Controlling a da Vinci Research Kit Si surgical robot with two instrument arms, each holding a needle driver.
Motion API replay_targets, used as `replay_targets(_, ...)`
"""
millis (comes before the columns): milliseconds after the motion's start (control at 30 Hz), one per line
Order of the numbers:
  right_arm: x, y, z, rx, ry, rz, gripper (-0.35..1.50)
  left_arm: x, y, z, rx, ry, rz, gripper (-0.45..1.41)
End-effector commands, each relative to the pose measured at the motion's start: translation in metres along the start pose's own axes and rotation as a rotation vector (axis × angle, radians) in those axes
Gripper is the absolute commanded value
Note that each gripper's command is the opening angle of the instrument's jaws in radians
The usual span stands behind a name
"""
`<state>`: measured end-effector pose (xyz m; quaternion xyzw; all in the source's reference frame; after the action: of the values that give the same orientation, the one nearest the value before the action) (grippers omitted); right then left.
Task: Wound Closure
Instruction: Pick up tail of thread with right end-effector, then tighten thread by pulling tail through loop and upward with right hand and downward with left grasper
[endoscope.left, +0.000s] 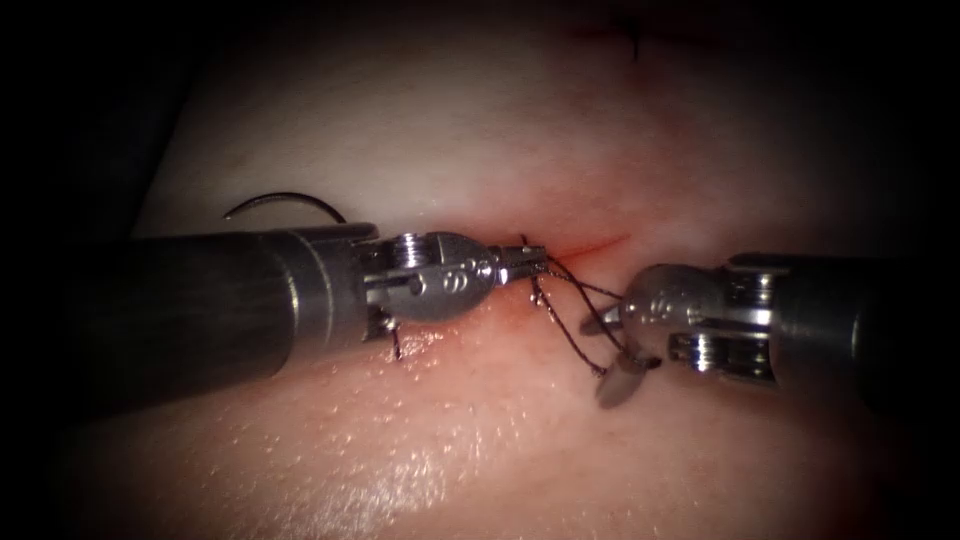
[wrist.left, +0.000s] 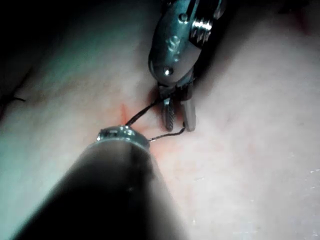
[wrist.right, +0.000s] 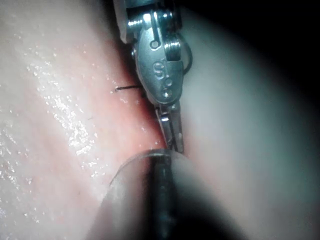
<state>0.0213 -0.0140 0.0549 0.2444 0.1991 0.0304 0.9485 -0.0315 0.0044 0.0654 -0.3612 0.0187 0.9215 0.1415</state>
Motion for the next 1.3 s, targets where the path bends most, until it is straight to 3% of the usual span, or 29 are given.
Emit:
replay_targets(33,0.0008,0.0001,0.0003,-0.012,0.003,-0.006,-0.35,0.0001,-0.0002,0.0007,0.001,0.002,0.002,-0.45)
replay_targets(333,0.002,0.0014,-0.0037,0.01,0.027,0.043,-0.35,0.0002,0.0011,-0.0005,0.004,-0.006,0.006,-0.45)
replay_targets(700,0.0019,0.0027,-0.0045,0.084,0.047,0.061,-0.35,-0.0002,0.0045,-0.0011,0.017,-0.029,0.022,-0.45)
replay_targets(1000,0.0024,0.0047,-0.0047,0.232,0.094,0.097,-0.35,0.0003,0.0081,-0.0022,0.014,-0.062,0.026,-0.45)
replay_targets(1300,0.0025,0.0089,-0.0038,0.557,0.177,0.236,-0.35,0.0014,0.0109,-0.0048,0.012,-0.064,0.044,-0.45)
